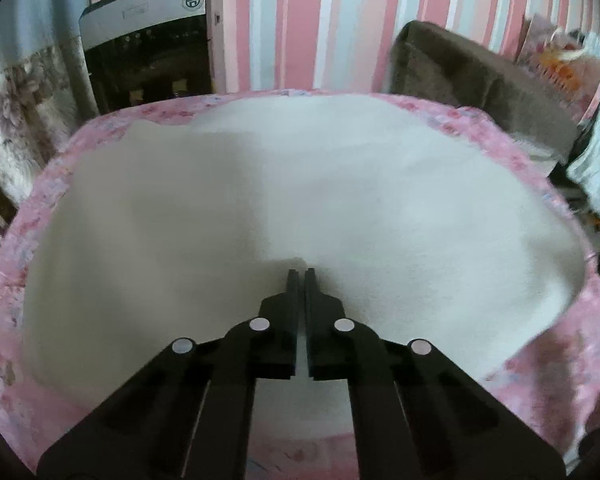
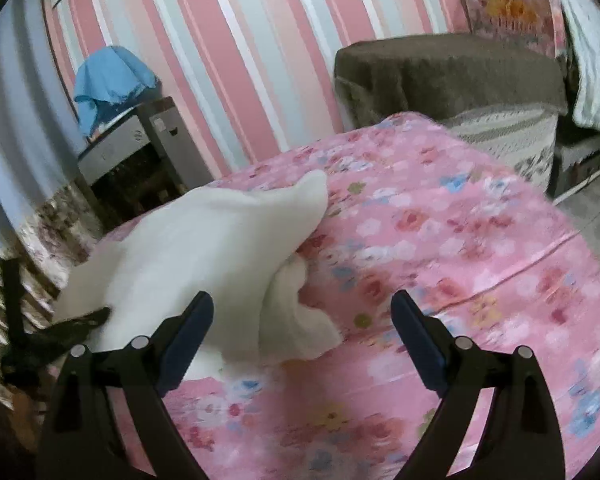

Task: Fold large clothes
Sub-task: 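Grasp the jacket edge with the left gripper while the right gripper grasps a corner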

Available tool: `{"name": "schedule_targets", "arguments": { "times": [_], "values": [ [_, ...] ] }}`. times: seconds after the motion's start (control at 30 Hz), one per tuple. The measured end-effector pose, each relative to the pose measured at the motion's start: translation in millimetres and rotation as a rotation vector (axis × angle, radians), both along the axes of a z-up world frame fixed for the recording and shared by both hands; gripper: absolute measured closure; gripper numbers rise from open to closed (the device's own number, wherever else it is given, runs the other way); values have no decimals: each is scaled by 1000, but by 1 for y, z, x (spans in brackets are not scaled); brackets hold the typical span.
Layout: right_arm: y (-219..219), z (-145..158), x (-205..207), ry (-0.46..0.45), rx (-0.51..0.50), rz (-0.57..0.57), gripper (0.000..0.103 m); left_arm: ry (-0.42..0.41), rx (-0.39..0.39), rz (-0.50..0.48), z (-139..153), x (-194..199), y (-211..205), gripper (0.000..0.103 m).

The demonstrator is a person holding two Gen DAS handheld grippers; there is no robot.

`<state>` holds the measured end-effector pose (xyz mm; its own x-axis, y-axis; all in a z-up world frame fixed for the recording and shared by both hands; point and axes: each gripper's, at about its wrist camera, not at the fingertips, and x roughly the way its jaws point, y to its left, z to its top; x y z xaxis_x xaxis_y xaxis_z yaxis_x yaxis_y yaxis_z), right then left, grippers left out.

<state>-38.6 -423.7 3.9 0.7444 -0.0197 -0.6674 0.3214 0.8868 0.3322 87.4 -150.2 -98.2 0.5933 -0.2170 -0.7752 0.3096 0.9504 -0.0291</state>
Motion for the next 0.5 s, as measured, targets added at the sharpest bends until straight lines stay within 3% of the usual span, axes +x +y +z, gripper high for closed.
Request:
{"name": "schedule_targets", "arguments": {
  "times": [0.23, 0.33, 0.5],
  "values": [
    [12, -26, 18, 42, 63, 40, 12, 16, 56, -4, -25, 10, -10, 103],
    [16, -34, 24, 48, 69, 41, 12, 34, 22, -9, -27, 12, -4, 103],
    [8, -55, 33, 55, 195, 33, 13, 42, 4, -17, -26, 13, 1, 103]
  ]
}}
